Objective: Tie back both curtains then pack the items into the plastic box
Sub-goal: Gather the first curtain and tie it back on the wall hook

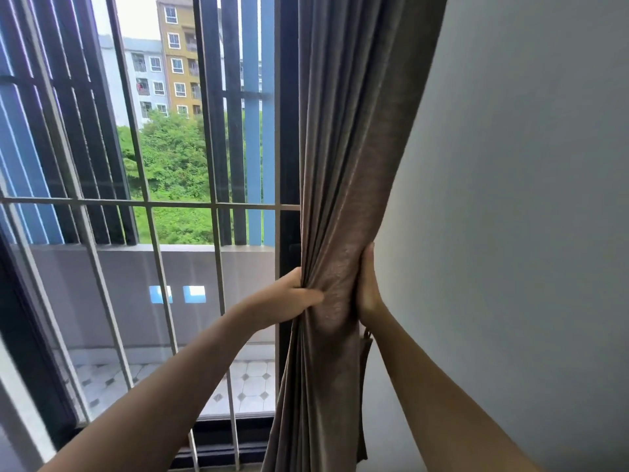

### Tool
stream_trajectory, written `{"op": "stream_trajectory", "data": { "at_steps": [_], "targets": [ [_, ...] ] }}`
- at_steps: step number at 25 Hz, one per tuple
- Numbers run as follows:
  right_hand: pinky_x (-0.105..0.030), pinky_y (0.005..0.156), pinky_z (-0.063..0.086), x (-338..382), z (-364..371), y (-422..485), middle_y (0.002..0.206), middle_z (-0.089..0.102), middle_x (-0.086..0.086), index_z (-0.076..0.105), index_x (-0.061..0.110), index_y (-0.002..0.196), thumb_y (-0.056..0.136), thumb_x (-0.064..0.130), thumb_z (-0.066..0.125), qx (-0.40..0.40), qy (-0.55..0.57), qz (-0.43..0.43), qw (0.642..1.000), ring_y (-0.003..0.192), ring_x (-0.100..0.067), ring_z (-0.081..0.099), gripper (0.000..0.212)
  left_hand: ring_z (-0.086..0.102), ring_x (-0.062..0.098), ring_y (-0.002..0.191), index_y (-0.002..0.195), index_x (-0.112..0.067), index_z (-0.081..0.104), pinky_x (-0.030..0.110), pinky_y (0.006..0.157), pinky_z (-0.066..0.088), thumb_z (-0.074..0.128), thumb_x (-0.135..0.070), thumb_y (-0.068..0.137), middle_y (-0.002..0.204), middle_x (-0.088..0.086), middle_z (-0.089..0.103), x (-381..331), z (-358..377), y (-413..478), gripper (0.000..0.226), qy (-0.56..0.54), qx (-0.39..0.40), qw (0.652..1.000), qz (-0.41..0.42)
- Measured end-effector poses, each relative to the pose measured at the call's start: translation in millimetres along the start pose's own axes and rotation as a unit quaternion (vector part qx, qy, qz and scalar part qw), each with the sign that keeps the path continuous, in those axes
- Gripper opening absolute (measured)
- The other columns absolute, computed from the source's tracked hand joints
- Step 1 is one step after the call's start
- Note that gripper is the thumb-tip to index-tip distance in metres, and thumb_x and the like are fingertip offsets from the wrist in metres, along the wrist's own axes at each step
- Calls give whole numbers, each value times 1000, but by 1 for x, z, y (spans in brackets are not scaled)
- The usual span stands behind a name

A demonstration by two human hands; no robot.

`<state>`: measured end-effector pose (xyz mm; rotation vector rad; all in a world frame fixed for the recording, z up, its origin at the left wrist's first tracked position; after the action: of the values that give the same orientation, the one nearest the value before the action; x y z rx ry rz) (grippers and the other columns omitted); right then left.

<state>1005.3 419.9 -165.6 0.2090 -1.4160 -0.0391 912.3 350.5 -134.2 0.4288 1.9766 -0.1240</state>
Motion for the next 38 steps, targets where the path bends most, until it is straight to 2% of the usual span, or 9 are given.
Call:
{"op": "stream_trajectory", "data": {
  "at_steps": [5,9,17,21,27,29,33,36,38],
  "targets": [
    [-45,114,30,-7,13,4,145,43,2,33,28,143,75,78,20,61,-10,14,998,131,-16,44,85,52,19,88,93,-8,53,39,88,47,52,-14,66,90,6,53,24,-28,0,28,-36,-51,997,-46],
    [-47,114,31,0,16,7,143,46,5,34,31,142,78,81,22,85,-23,24,996,130,-16,46,83,49,22,91,85,-13,50,35,87,42,50,-15,60,89,6,50,29,-30,1,25,-78,-61,993,-70],
    [-42,114,31,4,6,10,144,43,2,31,28,144,70,82,16,52,-16,3,999,129,-16,45,93,56,25,89,104,1,56,49,90,47,53,-20,74,92,12,56,35,-33,15,37,16,-85,995,-55],
    [-43,117,25,-8,-2,12,145,44,3,32,31,144,61,94,13,20,-55,17,998,131,-14,43,106,57,26,99,112,-7,54,38,88,48,40,-12,89,101,7,59,27,-42,26,28,100,-143,984,-32],
    [-50,118,9,-5,-14,-15,141,46,-6,24,27,143,95,55,2,-102,-262,3,960,134,-31,38,60,50,38,109,114,0,39,37,81,39,45,-23,94,121,21,52,26,-51,44,31,272,-195,937,-104],
    [-37,110,22,-11,-10,-21,138,49,-9,28,23,143,98,46,4,-103,-217,16,971,128,-29,44,56,50,38,111,116,0,43,38,82,40,46,-26,95,121,21,52,19,-52,47,33,326,-194,918,-116],
    [-17,93,25,-10,-4,-22,120,48,3,34,19,142,100,41,5,-49,-60,29,997,114,-11,44,56,59,32,96,115,-3,51,32,77,47,42,-27,94,111,18,58,13,-45,56,33,356,-129,920,-104],
    [-30,108,27,-30,-12,-16,126,51,4,37,27,140,96,55,4,-78,-148,34,985,122,-18,46,62,62,21,51,100,-6,54,18,46,51,42,-18,92,85,11,59,16,-44,53,19,273,-122,949,-102],
    [-47,116,22,-39,0,-23,131,51,3,33,38,139,87,66,-1,-77,-229,4,970,129,-22,42,69,62,21,47,99,-5,55,19,44,52,43,-15,91,89,13,60,13,-48,56,18,260,-139,951,-97]
  ]
}}
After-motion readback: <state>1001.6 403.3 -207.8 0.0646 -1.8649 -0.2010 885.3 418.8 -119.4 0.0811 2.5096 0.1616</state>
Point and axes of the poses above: each hand's wrist, its own y-axis towards the middle knuckle, its own z-axis out of the palm, x = y × z, the point moved 10 cm from there along y, towards the middle knuckle
